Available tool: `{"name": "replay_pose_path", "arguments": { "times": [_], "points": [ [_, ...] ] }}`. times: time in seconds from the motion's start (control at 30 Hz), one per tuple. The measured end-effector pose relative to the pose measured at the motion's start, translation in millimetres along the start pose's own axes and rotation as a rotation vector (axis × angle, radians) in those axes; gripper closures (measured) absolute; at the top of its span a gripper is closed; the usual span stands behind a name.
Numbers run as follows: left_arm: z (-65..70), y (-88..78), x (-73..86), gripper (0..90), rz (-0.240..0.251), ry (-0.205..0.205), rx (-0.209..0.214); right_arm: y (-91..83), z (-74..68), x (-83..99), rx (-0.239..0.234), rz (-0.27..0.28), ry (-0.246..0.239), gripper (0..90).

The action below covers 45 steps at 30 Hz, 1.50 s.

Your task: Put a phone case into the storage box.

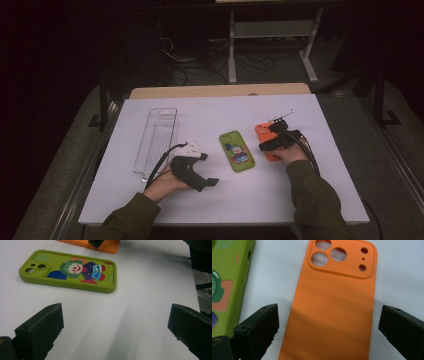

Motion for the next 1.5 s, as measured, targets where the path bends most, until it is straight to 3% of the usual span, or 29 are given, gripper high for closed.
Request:
{"name": "replay_pose_path", "arguments": {
  "times": [0.17, 0.37, 0.83, 1.37, 1.5],
  "points": [
    [0.0, 0.2, 0.1, 0.0, 0.001, -0.001, -0.001, 3.3, 1.9, 3.1, -0.002, -0.014, -0.012, 6.3],
    [0.1, 0.9, 0.3, 0.0, 0.002, 0.004, 0.0, 3.9, 1.6, 5.6, -0.021, -0.015, 0.006, 10.4],
    [0.5, 1.3, 1.2, 0.0, -0.003, 0.006, 0.001, 3.6, 0.6, 5.1, -0.008, -0.033, 0.032, 13.0],
    [-0.1, -0.4, -0.1, 0.0, -0.002, 0.004, 0.004, -8.5, 7.9, 4.4, -0.047, -0.011, 0.018, 14.8],
    [0.9, -0.6, -1.0, 0.0, 0.008, -0.009, 0.007, -16.7, 8.2, 2.2, -0.053, -0.017, -0.025, 14.8]
  ]
}}
Point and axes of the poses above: each handheld gripper's, and its own axes: y roughly forward along the jaws, x roughly out of its underside, z roughly to its right, the point moved 6 cm from there along y, roughly forward along the jaws, and after that the axes turned 2 degrees about z, right-handed, at the moved point
